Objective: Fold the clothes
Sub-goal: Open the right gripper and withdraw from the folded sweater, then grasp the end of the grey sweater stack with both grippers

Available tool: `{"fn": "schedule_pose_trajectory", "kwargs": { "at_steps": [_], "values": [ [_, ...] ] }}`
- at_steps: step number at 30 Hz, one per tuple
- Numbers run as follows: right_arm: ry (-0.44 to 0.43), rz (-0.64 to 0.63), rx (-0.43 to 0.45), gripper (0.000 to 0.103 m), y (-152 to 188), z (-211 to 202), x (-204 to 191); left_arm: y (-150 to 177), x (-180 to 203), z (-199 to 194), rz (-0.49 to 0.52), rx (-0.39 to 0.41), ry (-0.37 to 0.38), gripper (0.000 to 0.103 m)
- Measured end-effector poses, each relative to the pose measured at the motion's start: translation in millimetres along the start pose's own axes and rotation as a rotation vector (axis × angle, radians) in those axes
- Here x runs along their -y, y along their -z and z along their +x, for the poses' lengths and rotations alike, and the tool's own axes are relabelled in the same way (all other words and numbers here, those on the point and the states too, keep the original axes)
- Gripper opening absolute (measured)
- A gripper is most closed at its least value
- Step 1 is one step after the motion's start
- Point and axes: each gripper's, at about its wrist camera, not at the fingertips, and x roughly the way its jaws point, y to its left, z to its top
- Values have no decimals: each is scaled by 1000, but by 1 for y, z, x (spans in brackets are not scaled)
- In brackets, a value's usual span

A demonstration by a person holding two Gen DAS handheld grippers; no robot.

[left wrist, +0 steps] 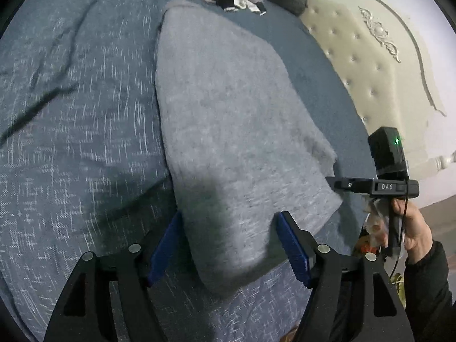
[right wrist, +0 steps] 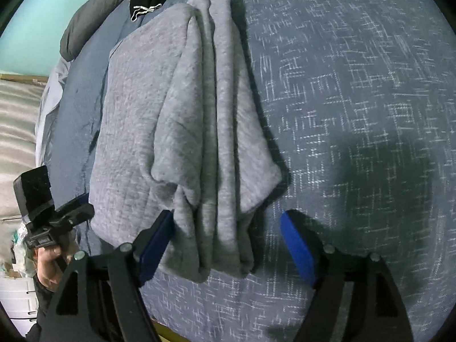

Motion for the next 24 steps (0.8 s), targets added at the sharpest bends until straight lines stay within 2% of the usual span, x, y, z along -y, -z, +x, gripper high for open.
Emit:
{"fn": "schedule_pose_trajectory", "kwargs": {
  "at_steps": [7, 12, 13, 15, 17, 19, 22, 24],
  "values": [
    [-54, -23, -10, 78, 1, 5, -4, -4, -5, 10, -39, -1, 22, 74],
    [-106, -3, 17, 78, -3, 7, 1, -7, -6, 17, -63, 1, 38, 74],
    [-112, -6, 22, 76, -3, 7, -1, -7, -7, 19, -66, 2, 41, 74],
    [-120, -32, 25, 65, -3, 8, -6, -6, -6, 18, -63, 3, 41, 74],
    [-133, -71, 24, 47, -1, 8, -13, -3, -2, 15, -51, 8, 40, 72],
    [-140, -87, 25, 41, -1, 6, -14, -1, 0, 11, -46, 14, 47, 71],
    [-147, -77, 19, 41, -3, 8, -11, 1, -6, 11, -57, 9, 62, 71],
    [-147, -61, 10, 44, -7, 14, -11, -3, -11, 17, -79, -2, 74, 72]
  ]
}}
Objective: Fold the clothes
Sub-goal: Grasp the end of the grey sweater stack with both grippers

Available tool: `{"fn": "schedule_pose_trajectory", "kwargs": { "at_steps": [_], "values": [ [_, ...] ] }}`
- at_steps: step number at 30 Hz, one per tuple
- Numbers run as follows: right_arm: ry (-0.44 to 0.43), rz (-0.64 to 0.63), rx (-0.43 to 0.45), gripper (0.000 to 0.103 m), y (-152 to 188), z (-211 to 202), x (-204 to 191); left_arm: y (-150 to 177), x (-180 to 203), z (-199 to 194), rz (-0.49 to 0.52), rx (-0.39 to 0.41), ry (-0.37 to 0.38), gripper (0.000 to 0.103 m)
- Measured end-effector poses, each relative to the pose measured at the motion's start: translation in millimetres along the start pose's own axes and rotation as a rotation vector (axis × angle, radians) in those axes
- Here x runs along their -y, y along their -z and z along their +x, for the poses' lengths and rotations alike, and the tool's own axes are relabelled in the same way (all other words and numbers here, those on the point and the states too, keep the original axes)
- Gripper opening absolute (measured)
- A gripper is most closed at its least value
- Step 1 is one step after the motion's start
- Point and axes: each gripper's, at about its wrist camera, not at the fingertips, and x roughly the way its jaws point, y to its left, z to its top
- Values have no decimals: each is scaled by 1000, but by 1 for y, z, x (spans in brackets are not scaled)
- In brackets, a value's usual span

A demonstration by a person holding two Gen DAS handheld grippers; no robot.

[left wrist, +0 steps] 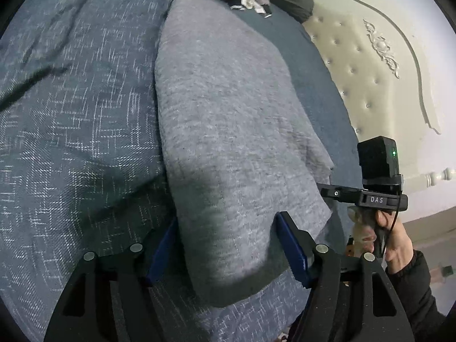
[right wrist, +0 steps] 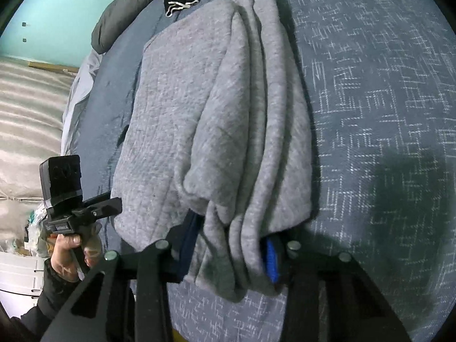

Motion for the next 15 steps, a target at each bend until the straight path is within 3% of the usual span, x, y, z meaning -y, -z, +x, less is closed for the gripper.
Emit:
{"fn": "schedule_pose_trajectory", "kwargs": {
  "at_steps": [6, 10, 15],
  "values": [
    [25, -16, 16, 45, -5, 13, -10, -10, -3, 12, -22, 5, 17, 73],
    [31, -52, 32, 31, -7, 14, -24, -4, 7, 4, 5, 29, 1, 68],
    [4, -17, 32, 38, -9, 19, -13, -4, -1, 9, -15, 15, 18, 69]
  ]
}}
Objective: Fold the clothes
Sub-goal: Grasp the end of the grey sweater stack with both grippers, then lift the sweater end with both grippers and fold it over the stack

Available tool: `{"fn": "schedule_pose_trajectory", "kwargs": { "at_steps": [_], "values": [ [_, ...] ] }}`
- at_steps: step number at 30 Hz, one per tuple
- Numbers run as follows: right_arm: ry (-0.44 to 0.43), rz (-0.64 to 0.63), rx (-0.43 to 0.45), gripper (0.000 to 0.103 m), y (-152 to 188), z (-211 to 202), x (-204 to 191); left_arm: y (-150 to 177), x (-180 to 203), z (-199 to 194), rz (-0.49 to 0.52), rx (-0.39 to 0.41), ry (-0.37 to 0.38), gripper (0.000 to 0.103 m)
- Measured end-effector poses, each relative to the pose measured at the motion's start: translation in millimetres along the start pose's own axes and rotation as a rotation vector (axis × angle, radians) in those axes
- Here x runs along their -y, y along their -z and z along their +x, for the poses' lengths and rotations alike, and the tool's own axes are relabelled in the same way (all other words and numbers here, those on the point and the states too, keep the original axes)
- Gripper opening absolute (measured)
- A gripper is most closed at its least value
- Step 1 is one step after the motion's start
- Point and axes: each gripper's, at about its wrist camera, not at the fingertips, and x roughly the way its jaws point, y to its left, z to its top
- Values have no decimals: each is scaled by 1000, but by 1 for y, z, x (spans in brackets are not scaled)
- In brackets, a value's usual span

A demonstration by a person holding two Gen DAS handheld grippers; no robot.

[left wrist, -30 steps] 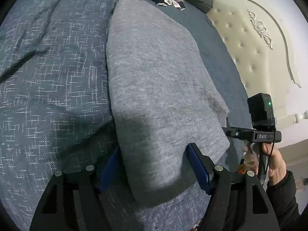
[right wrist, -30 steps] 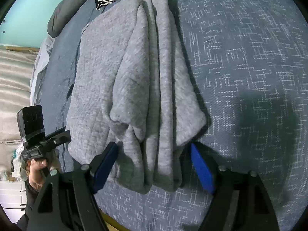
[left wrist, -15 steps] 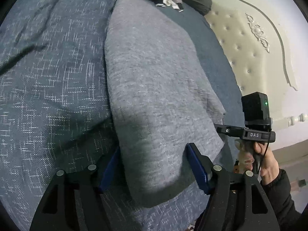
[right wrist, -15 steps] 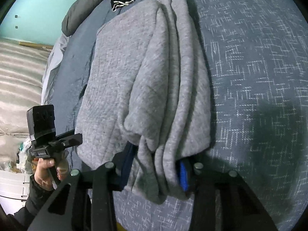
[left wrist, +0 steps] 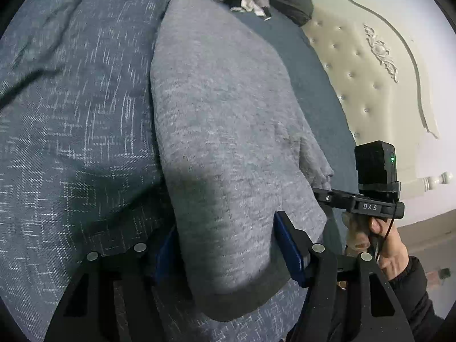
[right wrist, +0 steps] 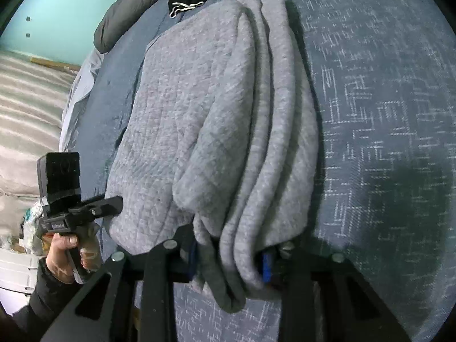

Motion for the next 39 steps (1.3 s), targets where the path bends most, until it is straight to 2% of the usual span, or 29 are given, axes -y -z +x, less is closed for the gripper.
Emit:
{"fn": "schedule_pose_trajectory", "kwargs": {
  "at_steps": [4, 7, 12, 16, 24, 31, 39],
  "values": [
    [4, -6, 16, 39, 0, 4, -3, -2, 1, 4, 4, 12, -9, 69],
    [14, -25, 41, 29, 1, 0, -9, 0, 6, 0, 18, 33, -24, 67],
    [22, -77, 107, 23, 1, -25, -21, -3, 26, -14, 69, 63, -39, 60],
    [18, -109, 162, 22, -6, -52, -33, -14, 47, -28, 90, 105, -12, 58],
    [44, -146, 263, 21, -42, -128, -57, -48, 111, -49, 154, 165, 31, 57],
    [51, -141, 322, 21, -61, -190, -54, -78, 169, -62, 201, 195, 50, 57],
    [82, -136, 397, 21, -67, -271, -29, -110, 251, -32, 276, 191, 84, 57]
  ]
}}
